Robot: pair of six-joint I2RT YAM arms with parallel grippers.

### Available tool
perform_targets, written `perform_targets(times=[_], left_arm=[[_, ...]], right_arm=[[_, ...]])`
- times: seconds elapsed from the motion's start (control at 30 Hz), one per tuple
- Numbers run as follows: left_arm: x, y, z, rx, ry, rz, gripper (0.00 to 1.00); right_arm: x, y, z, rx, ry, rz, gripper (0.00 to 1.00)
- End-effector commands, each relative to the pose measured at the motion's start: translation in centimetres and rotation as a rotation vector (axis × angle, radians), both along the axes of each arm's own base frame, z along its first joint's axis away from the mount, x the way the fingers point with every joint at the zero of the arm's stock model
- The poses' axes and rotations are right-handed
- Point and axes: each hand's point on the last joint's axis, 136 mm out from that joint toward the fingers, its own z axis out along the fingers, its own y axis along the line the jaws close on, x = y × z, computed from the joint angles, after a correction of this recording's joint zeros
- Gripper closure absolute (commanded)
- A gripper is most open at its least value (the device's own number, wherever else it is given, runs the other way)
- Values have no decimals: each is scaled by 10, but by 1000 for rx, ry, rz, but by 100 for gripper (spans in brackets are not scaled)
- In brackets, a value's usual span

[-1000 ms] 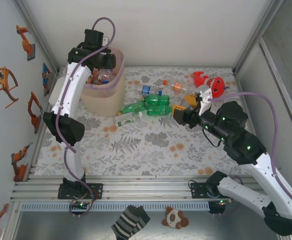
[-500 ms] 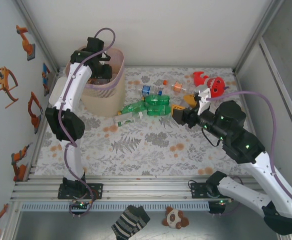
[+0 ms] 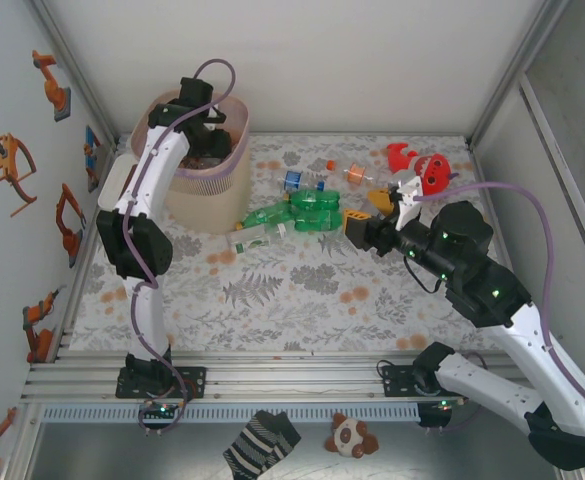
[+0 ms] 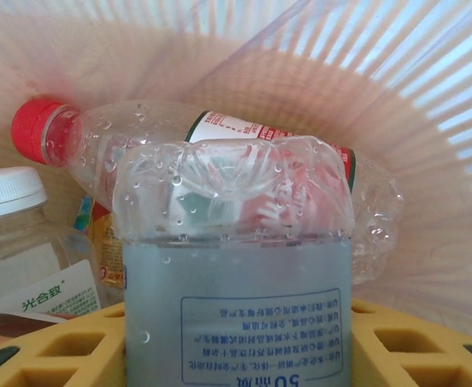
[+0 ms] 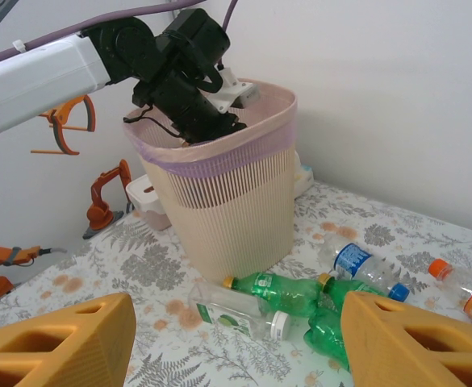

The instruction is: Put the plastic bottles in the bin

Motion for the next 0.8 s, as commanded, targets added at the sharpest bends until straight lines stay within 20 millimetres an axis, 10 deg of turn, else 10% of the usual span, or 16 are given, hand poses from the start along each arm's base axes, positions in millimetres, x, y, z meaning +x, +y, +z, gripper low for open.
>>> perform_targets(times=[0.0,0.43,0.77], left_arm=[[-17,4,-59,17,192,2,46],[-29,-5,56,-138,-54,-9,27],[-47,-7,105,-215,-147,-24,31]], right_arm=[[-6,-1,19,36,-39,11,33],[-6,-1,20,41,-43,15,33],[-6,0,19,41,-43,15,33]])
